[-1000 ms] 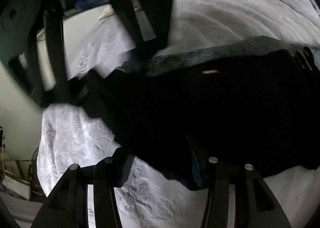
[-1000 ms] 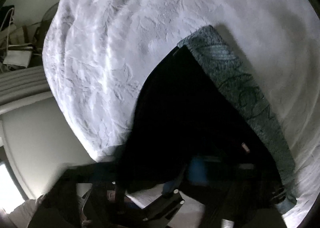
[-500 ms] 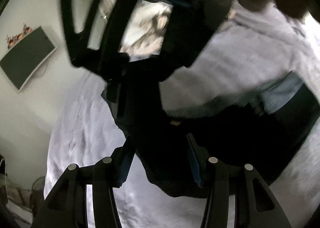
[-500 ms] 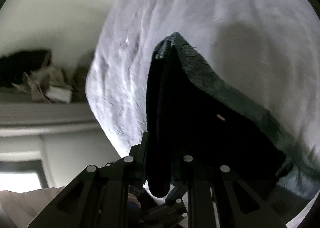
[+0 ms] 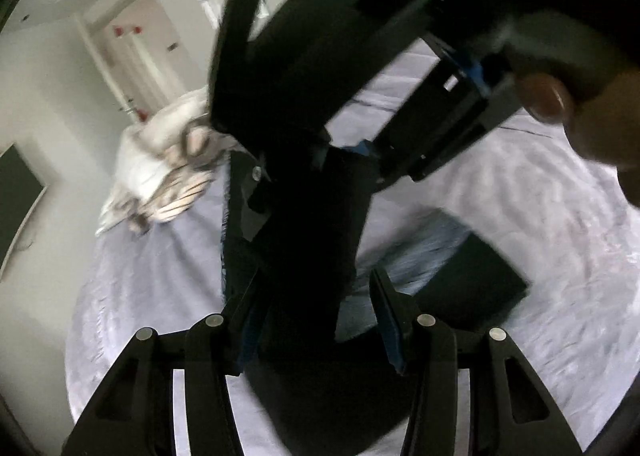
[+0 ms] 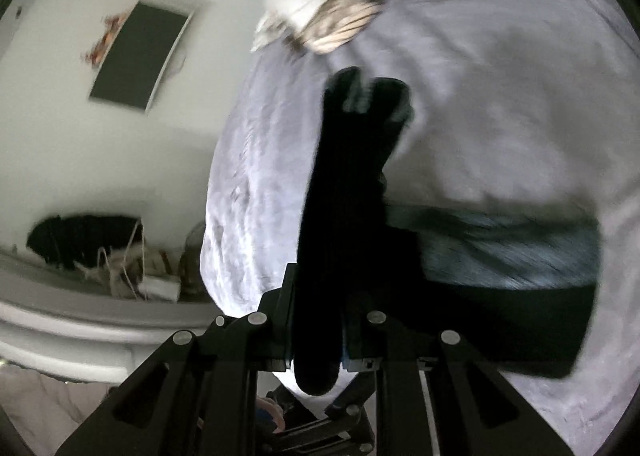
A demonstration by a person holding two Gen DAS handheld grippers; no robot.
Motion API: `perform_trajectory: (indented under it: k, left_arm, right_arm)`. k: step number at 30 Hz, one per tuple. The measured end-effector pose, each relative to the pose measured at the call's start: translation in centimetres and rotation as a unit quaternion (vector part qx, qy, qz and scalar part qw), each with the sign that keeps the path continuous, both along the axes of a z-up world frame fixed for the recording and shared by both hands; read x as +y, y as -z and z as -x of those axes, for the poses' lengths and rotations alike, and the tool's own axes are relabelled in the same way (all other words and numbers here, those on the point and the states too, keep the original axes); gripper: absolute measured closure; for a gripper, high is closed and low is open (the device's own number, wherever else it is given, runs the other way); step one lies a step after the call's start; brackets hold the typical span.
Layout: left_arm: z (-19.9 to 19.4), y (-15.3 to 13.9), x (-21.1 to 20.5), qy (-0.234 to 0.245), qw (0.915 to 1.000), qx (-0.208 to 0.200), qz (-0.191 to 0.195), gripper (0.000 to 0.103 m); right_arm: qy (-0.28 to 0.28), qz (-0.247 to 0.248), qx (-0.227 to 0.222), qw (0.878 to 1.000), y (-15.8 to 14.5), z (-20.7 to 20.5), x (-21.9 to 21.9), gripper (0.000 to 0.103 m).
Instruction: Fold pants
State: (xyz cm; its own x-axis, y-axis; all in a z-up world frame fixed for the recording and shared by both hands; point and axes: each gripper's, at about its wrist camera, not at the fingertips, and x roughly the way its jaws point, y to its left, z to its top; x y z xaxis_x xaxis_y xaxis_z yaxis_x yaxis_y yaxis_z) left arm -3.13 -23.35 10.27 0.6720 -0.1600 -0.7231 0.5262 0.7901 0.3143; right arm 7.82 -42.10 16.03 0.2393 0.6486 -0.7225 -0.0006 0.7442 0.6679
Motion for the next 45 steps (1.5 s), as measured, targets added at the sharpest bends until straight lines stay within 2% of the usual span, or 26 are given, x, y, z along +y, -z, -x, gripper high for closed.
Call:
perform_trajectory:
  k: [5, 7, 11, 15, 17, 20, 23, 24, 27, 30, 33, 34, 36, 37, 40, 42, 44, 45]
  left_arm:
    - [1.4, 3.6, -6.5, 0.043, 0.9988, 0.017, -0.018, 0.052]
    - [1.7, 5.3, -8.5, 0.052, 0.9978, 0.029, -0.030, 0.052]
    - [2.6, 8.8, -10.1, 0.057, 0.9948, 0.071, -0.046, 0.052]
    - [3.6, 11.4, -10.9, 0.067, 0.9915, 0.094, -0.060, 0.052]
    - [3.7, 12.4, -11.0, 0.078, 0.9892, 0.103, -0.070, 0.052]
    - [4.5, 12.2, -11.0, 0.094, 0.9870, 0.104, -0.078, 0.052]
    - [4.6, 10.7, -9.7, 0.094, 0.9870, 0.113, -0.064, 0.035]
    - [4.6, 10.2, -9.1, 0.090, 0.9878, 0.113, -0.057, 0.034]
    - [4.2, 8.8, -6.4, 0.065, 0.9898, 0.120, -0.043, 0.034]
    - [2.5, 8.0, -3.1, 0.011, 0.9914, 0.124, -0.040, 0.034]
    - [-0.6, 8.0, 0.5, -0.055, 0.9892, 0.129, -0.041, 0.034]
    - [-1.5, 8.3, 1.7, -0.082, 0.9869, 0.133, -0.042, 0.034]
    - [-4.3, 8.9, 4.0, -0.134, 0.9789, 0.150, -0.034, 0.034]
    - [-5.3, 9.2, 4.9, -0.157, 0.9743, 0.160, -0.021, 0.034]
    - [-7.5, 10.6, 7.2, -0.204, 0.9580, 0.201, 0.015, 0.034]
    - [-8.4, 11.9, 8.1, -0.217, 0.9480, 0.230, 0.035, 0.034]
    - [-8.1, 12.5, 8.2, -0.222, 0.9443, 0.238, 0.049, 0.034]
    - [-8.2, 12.6, 8.2, -0.220, 0.9438, 0.240, 0.053, 0.034]
  right_arm:
    - [0.051, -0.011, 0.012, 0.999, 2.8, 3.4, -6.9, 0.085]
    - [0.069, -0.013, 0.022, 0.997, 5.0, 4.3, -8.9, 0.085]
    - [0.093, -0.017, 0.052, 0.994, 9.8, 5.7, -11.6, 0.085]
    - [0.104, -0.014, 0.077, 0.991, 13.4, 7.0, -12.7, 0.085]
    - [0.111, -0.005, 0.092, 0.990, 14.8, 7.5, -13.1, 0.080]
    - [0.127, -0.003, 0.102, 0.987, 15.9, 7.9, -13.9, 0.077]
    - [0.129, 0.029, 0.094, 0.987, 14.9, 8.0, -14.2, 0.075]
    - [0.129, 0.044, 0.094, 0.986, 14.6, 8.0, -14.3, 0.075]
    - [0.142, 0.066, 0.096, 0.983, 13.7, 8.5, -14.9, 0.075]
    - [0.163, 0.074, 0.098, 0.979, 12.8, 9.6, -15.8, 0.075]
    - [0.172, 0.087, 0.085, 0.978, 11.7, 9.8, -16.0, 0.075]
    - [0.171, 0.088, 0.078, 0.978, 11.4, 9.8, -16.2, 0.075]
    - [0.172, 0.092, 0.060, 0.979, 10.8, 8.2, -15.8, 0.059]
    - [0.175, 0.094, 0.054, 0.979, 10.5, 7.3, -15.6, 0.047]
    - [0.173, 0.085, 0.034, 0.981, 10.5, 3.8, -14.9, 0.047]
    - [0.173, 0.096, 0.033, 0.980, 11.0, 1.6, -14.5, 0.047]
    - [0.173, 0.105, 0.039, 0.979, 11.9, -0.1, -14.3, 0.049]
    - [0.172, 0.110, 0.047, 0.978, 12.6, -0.9, -14.2, 0.056]
